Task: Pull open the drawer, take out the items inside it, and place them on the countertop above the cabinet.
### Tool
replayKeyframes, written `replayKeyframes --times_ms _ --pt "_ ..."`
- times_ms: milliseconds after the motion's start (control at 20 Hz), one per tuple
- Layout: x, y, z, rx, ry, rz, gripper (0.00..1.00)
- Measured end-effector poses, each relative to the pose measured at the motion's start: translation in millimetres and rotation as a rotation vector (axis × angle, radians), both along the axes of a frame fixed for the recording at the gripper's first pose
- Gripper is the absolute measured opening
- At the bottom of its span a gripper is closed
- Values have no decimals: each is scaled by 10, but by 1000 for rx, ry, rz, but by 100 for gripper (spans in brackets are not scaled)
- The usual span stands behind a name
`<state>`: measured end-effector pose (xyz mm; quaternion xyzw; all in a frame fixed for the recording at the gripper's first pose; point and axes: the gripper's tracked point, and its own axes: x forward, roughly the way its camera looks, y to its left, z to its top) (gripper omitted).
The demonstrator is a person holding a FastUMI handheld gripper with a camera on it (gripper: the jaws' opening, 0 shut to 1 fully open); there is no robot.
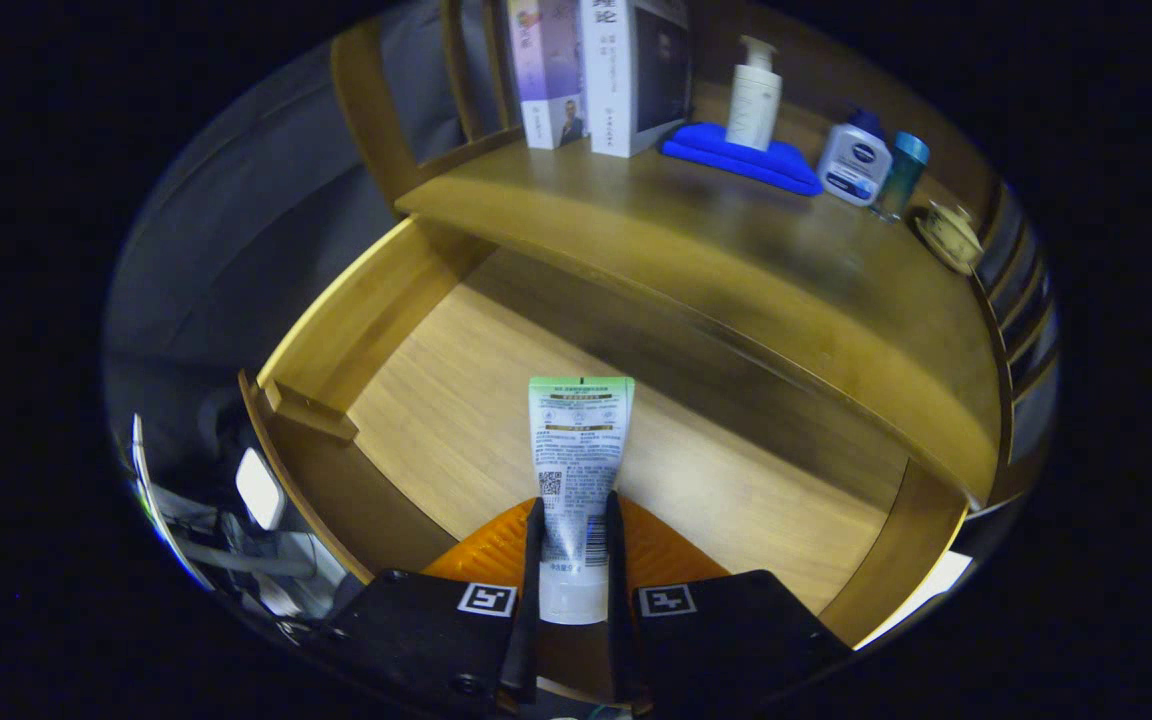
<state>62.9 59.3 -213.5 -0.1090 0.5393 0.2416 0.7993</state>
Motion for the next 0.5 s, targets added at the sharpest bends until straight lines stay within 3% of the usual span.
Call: replayKeyframes --times_ms 250,500 --pt "-156 9 17 21 -14 44 30" --pt "-103 54 428 112 -63 13 30"
